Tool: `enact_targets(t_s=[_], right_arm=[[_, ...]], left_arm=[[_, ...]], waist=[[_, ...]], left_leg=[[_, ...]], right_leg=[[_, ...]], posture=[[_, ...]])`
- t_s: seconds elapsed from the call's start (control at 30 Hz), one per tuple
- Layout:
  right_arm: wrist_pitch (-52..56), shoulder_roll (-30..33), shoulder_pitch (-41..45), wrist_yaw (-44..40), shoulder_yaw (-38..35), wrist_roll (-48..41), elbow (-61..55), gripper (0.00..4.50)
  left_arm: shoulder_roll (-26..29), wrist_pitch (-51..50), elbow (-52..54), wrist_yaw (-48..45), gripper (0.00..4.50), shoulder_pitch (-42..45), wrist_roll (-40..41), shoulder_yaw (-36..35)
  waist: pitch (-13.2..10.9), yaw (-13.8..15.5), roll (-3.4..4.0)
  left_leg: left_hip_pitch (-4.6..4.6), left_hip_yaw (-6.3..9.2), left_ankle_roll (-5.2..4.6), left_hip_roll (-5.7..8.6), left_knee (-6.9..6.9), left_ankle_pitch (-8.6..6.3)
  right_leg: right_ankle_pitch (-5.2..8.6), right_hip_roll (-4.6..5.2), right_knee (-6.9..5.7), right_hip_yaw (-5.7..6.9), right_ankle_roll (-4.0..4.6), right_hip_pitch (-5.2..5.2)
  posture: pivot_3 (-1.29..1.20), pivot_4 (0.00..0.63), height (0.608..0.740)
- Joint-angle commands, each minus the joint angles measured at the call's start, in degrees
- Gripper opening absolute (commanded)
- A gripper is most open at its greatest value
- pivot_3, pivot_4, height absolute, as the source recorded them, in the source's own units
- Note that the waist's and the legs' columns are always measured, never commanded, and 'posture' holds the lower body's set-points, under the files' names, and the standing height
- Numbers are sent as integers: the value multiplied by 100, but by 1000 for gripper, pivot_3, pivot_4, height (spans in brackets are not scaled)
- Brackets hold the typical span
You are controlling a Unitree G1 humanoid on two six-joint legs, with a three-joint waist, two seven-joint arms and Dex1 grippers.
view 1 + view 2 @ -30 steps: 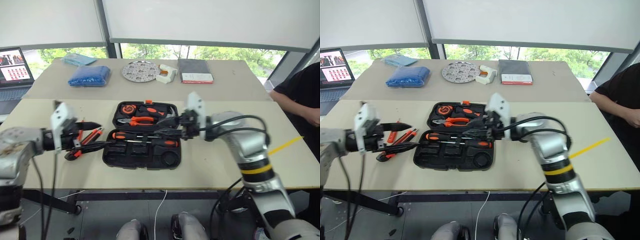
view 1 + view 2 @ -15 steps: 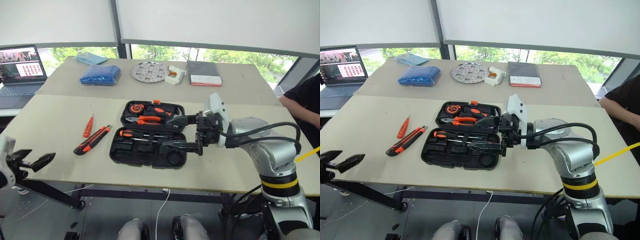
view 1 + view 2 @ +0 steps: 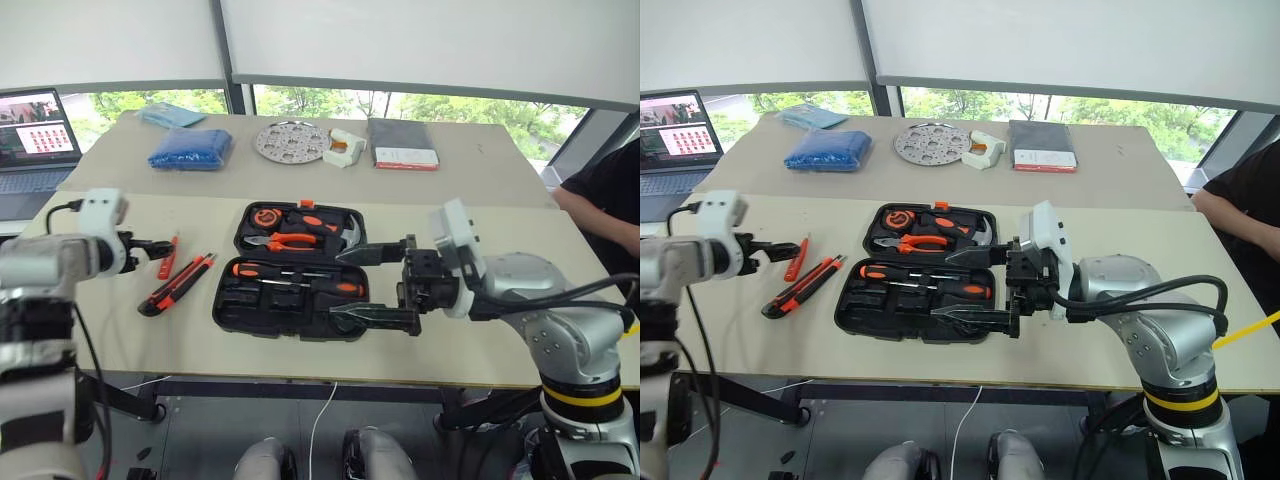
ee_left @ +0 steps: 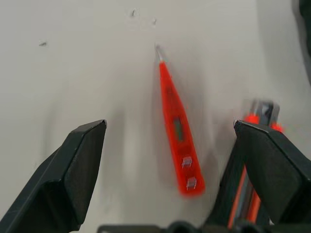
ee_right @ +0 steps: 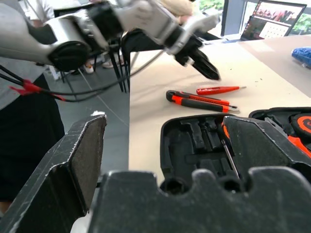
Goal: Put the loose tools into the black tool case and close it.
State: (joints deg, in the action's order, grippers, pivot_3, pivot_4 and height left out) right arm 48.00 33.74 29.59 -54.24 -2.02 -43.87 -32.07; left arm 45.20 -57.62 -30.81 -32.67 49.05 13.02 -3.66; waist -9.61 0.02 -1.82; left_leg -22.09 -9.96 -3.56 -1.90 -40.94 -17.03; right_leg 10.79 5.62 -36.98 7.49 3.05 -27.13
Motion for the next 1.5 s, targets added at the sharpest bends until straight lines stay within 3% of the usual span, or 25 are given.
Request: enact_targets(t_s=[0.03, 0.13, 0.17, 0.2, 0.4, 0.47, 0.6, 0.77, 0.87, 1.03, 1.13, 1.33, 1.5], right_arm=[[31, 131, -105, 233, -239, -287, -348, 4473], [24, 258, -187, 358, -285, -362, -428, 4473], [22, 303, -202, 404, -322, -393, -431, 4500], [27, 341, -215, 453, -360, -431, -430, 4500], [24, 522, -359, 668, -521, -633, -434, 4500], [12, 562, -385, 710, -520, -683, -447, 4500], [-17, 620, -382, 744, -500, -733, -419, 4500], [43, 875, -384, 690, -415, -657, -284, 4500], [81, 1184, -558, 560, -407, -614, -304, 4500], [-116, 1396, -900, 604, -371, -366, -451, 4500], [-153, 1351, -1026, 712, -371, -301, -547, 4500], [-104, 1215, -1256, 1057, -453, -339, -835, 4500], [-55, 1221, -1512, 1286, -673, -455, -1053, 4500]], left_arm=[[-187, 246, -954, 93, 4500, 594, -385, 278], [-363, 373, -1653, 248, 4500, 928, -569, 366], [-388, 470, -1853, 292, 3978, 998, -626, 369], [-402, 568, -2011, 317, 3817, 1050, -667, 358], [-386, 836, -2462, 301, 1511, 1135, -724, 217], [-379, 863, -2519, 315, 1511, 1125, -752, 194], [-372, 917, -2584, 308, 432, 1096, -804, 193], [-115, 1567, -2341, -164, 368, 1154, -936, 342], [123, 2544, -1275, -1677, 368, 1006, -784, 636], [474, 3058, 784, -4279, 368, 591, -97, 1058], [560, 3202, 1298, -5179, 368, 461, -110, 1487], [241, 4697, 657, -5879, 368, 615, -1066, 2550], [-348, 5353, -370, -5970, 368, 1008, -1319, 2751]], waist=[[-2, -29, -5], [-5, -72, -9], [-4, -78, -9], [-4, -84, -9], [-4, -77, -9], [-4, -70, -9], [-4, -72, -9], [-5, -78, -12], [-11, -70, -21], [-11, 3, -22], [-10, 6, -20], [-11, -1, -20], [-11, 65, -20]], left_leg=[[0, 0, 0, -1, 0, 0], [1, 1, 0, -5, -2, 1], [3, 1, 0, -4, -1, 1], [6, 1, 0, -5, -1, 1], [10, 0, -1, -4, -3, 1], [9, 0, -1, -4, -5, 1], [10, 0, -3, -2, -6, 2], [10, 0, -3, -3, -8, 2], [4, 1, -3, -4, -8, 2], [-19, 4, -4, -1, -16, 0], [-15, 3, -5, 2, -21, 0], [-14, 5, -4, -8, -38, 2], [-31, 18, -27, -12, -67, -4]], right_leg=[[10, 0, 1, -8, -17, 0], [16, -3, -2, -12, -28, 0], [16, -1, -3, -13, -28, 0], [17, -2, -3, -16, -28, 0], [17, 34, -10, -21, -28, 0], [17, 38, -10, -20, -29, 0], [17, 44, -12, -21, -30, 1], [17, 43, -14, -20, -30, 1], [17, 40, -12, -13, -29, -2], [-2, 62, -5, 6, 5, -12], [19, 62, -6, 4, -32, -5], [22, 41, -13, -6, -36, -4], [16, 43, -15, 4, -45, -1]], posture=[[0, 150, 718], [0, 150, 718], [0, 150, 718], [0, 150, 718], [0, 150, 718], [0, 150, 718], [0, 150, 718], [0, 150, 718], [0, 150, 718], [0, 150, 718], [0, 150, 718], [0, 150, 718], [0, 150, 718]])
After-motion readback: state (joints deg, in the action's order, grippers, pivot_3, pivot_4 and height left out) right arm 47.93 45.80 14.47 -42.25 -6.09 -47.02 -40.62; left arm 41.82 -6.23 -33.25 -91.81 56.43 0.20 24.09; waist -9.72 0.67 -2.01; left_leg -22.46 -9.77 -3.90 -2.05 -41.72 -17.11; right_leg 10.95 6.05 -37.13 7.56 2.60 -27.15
